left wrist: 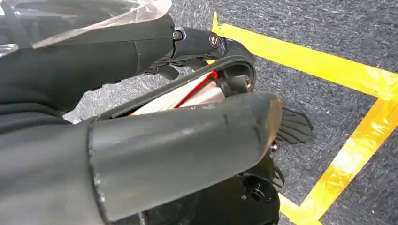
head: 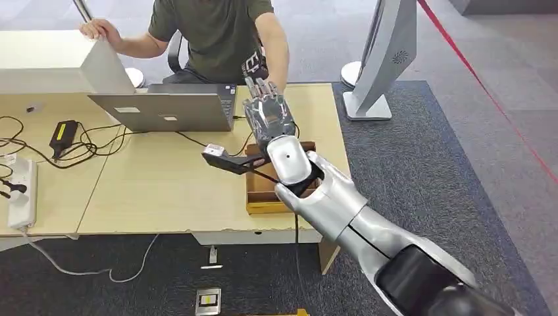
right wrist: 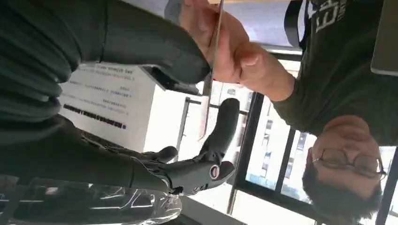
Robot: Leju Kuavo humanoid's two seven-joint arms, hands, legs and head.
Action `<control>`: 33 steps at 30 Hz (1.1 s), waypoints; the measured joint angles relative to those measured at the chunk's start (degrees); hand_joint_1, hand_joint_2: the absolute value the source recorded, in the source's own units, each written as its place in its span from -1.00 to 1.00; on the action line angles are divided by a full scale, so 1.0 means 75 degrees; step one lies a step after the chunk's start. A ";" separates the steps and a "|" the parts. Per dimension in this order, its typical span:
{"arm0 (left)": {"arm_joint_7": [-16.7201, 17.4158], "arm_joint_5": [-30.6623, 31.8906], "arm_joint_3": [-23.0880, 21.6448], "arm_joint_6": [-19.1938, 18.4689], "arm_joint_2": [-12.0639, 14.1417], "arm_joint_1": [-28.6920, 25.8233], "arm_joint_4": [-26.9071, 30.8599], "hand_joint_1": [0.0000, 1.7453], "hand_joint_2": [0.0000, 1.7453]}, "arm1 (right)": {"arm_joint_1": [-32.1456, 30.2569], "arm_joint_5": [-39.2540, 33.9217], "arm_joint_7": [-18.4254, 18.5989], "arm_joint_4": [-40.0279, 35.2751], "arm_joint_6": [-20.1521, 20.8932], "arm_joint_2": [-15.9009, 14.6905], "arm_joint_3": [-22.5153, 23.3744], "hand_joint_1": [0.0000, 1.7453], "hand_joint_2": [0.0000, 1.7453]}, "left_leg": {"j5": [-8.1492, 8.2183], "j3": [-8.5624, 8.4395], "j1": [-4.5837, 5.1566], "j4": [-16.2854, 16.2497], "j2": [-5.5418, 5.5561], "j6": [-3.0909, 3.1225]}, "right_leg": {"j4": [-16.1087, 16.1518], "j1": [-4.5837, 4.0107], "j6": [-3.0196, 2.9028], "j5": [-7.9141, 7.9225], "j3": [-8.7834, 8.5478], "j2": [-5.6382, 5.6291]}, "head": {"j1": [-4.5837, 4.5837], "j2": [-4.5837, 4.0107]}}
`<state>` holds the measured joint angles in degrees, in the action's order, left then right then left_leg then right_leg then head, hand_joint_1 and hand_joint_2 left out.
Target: Pass the card to the sensor for recognition and then transmit it.
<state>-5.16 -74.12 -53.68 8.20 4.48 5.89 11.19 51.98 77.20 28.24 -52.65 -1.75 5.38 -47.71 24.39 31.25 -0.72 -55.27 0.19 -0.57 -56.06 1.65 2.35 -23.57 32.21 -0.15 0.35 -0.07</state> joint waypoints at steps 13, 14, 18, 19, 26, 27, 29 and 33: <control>0.0044 -0.0178 0.0000 0.0111 -0.0003 -0.0010 0.0000 -1.00 -1.00 | -0.0033 0.0277 -0.0189 0.0315 0.0210 0.0006 0.0053 -1.00 -1.00 | 0.0000 0.0000 0.0000 0.0000 0.0000 0.0000 | 0.0000 0.0000 0.0000 0.0000 0.0000 0.0000 | 0.0003 -0.0003; 0.0035 -0.0184 0.0000 0.0111 -0.0003 -0.0010 0.0000 -1.00 -1.00 | -0.0034 0.0277 -0.0178 0.0326 0.0210 -0.0003 0.0082 -1.00 -1.00 | 0.0000 -0.0001 0.0000 -0.0001 -0.0001 0.0000 | 0.0001 0.0000 0.0000 0.0000 0.0000 0.0000 | 0.0000 -0.0003; 0.0020 -0.0186 0.0000 0.0111 -0.0003 -0.0014 0.0000 -1.00 -1.00 | -0.0038 0.0256 -0.0055 0.0326 0.0227 -0.0128 0.0216 -1.00 -1.00 | 0.0000 -0.0001 0.0001 -0.0002 -0.0001 0.0000 | 0.0001 0.0000 0.0000 0.0001 0.0000 0.0000 | 0.0000 -0.0003; 0.0020 -0.0195 0.0000 0.0116 -0.0003 -0.0015 0.0000 -1.00 -1.00 | -0.0043 0.0242 0.0008 0.0321 0.0230 -0.0180 0.0265 -1.00 -1.00 | 0.0000 -0.0002 0.0001 -0.0003 -0.0001 0.0000 | 0.0002 0.0001 0.0000 0.0001 0.0000 0.0000 | 0.0000 -0.0003; -0.0006 -0.0268 0.0000 0.0166 0.0000 -0.0045 0.0000 -1.00 -1.00 | -0.0140 0.0186 0.0400 -0.0237 0.0723 -0.1032 0.0802 -1.00 -1.00 | 0.0000 -0.0004 0.0003 -0.0010 -0.0001 0.0002 | 0.0006 0.0002 0.0004 0.0004 -0.0001 -0.0002 | 0.0003 -0.0003; -0.0017 -0.0277 0.0000 0.0163 0.0000 -0.0048 0.0000 -1.00 -1.00 | -0.0181 0.0128 0.0463 -0.0378 0.0778 -0.1200 0.0912 -1.00 -1.00 | 0.0000 -0.0003 0.0003 -0.0011 0.0000 0.0002 | 0.0007 0.0002 0.0004 0.0005 -0.0002 -0.0002 | 0.0000 -0.0003; -0.0029 -0.0275 0.0000 0.0127 0.0000 -0.0055 0.0000 -1.00 -1.00 | -0.0302 0.0046 0.0507 -0.0587 0.0793 -0.1420 0.1067 -1.00 -1.00 | 0.0001 -0.0006 0.0003 -0.0014 0.0001 0.0002 | 0.0008 0.0002 0.0004 0.0005 0.0000 -0.0003 | -0.0003 0.0000; -0.0029 -0.0219 0.0000 0.0096 0.0012 -0.0082 0.0000 -1.00 -1.00 | -0.0797 -0.0233 0.0630 -0.1528 0.0881 -0.2303 0.1694 -1.00 -1.00 | 0.0005 -0.0005 0.0002 -0.0015 0.0004 0.0005 | 0.0010 0.0002 0.0005 0.0004 -0.0003 0.0000 | 0.0000 0.0000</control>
<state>-5.38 -75.76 -53.68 8.92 4.57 5.28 11.19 46.01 75.45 32.96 -64.11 4.86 -11.89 -35.01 24.42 31.22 -0.70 -55.39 0.22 -0.53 -55.98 1.66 2.39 -23.54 32.18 -0.15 0.35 -0.07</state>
